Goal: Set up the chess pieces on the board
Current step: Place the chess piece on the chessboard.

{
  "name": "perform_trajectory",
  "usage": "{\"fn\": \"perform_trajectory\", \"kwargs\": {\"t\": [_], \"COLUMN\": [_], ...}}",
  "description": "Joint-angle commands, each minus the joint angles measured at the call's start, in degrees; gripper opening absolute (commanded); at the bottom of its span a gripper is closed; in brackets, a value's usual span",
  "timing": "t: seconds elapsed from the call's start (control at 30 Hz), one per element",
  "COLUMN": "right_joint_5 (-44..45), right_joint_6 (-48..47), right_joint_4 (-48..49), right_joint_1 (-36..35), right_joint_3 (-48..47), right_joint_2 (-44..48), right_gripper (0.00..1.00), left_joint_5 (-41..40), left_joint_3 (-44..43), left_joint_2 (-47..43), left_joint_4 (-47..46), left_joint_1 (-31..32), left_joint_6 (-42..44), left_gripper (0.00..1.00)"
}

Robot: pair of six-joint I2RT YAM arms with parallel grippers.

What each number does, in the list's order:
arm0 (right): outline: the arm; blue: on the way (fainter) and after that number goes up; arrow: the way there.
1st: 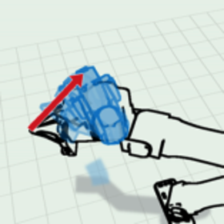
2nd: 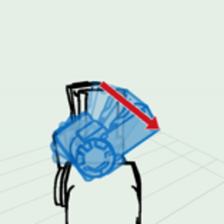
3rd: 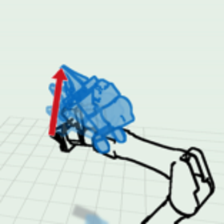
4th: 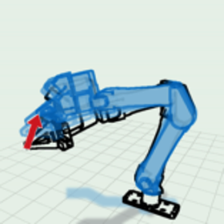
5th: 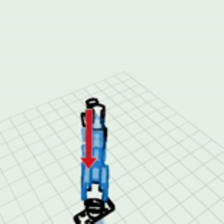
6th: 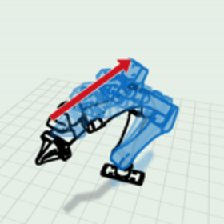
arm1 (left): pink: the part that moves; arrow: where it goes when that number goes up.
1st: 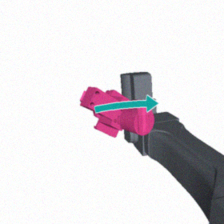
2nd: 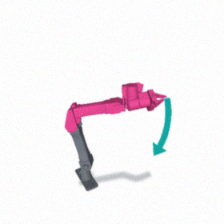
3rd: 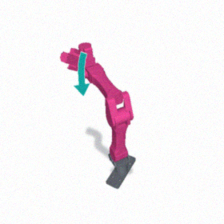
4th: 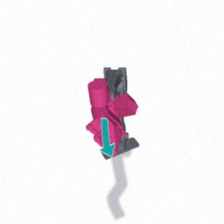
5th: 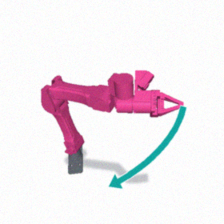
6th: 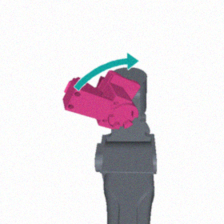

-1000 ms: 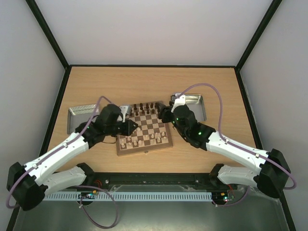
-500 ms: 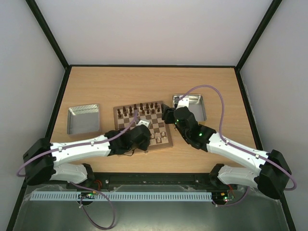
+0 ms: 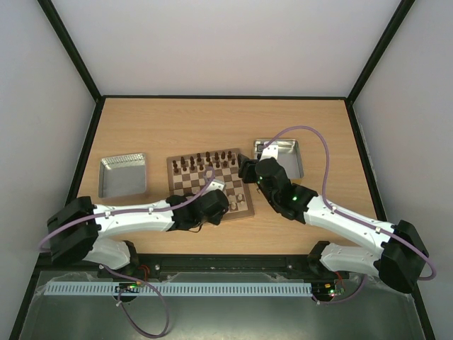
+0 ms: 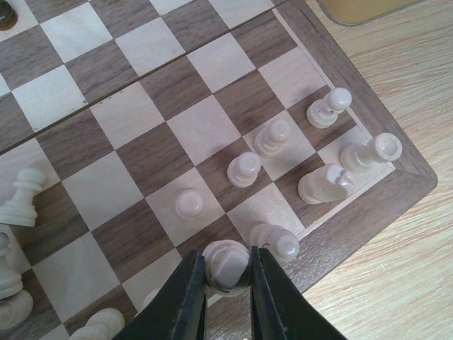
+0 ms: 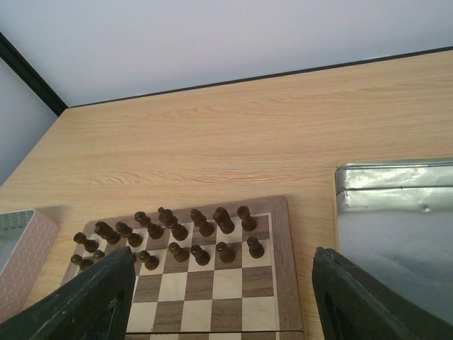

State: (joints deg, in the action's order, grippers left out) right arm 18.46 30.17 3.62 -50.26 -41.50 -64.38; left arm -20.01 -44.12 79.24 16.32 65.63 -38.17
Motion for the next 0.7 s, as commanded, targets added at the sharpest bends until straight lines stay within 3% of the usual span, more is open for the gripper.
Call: {"fn": "perform_trajectory", "kwargs": {"t": [0.0,0.2,0.67], "right_joint_5": [1.66,1.25,0.40], "right_joint_6": [1.02,1.31,1.54], "right_joint_4": [-0.45,-0.51,-0.18], "right_joint_1": [0.25,0.22,0.16], "right_joint_3": [0.67,0.80,0.98], "right_joint_2": [0.63,0.62,0.95], "right_gripper": [0.68,0.68,0.68], "left_joint_5": [-1.44,-1.29,0.80], "left_joint_3": [0.79,1.39,-1.19], "left_joint_2": [1.68,2.37,2.38], "left_joint_4": [-2.08,-2.34,1.13], "left_joint_1": [0.38,0.38,0.39], "left_joint_6": [-0.44,-0.51,0.86], "left_gripper": [0.03,0.03,0.26]}}
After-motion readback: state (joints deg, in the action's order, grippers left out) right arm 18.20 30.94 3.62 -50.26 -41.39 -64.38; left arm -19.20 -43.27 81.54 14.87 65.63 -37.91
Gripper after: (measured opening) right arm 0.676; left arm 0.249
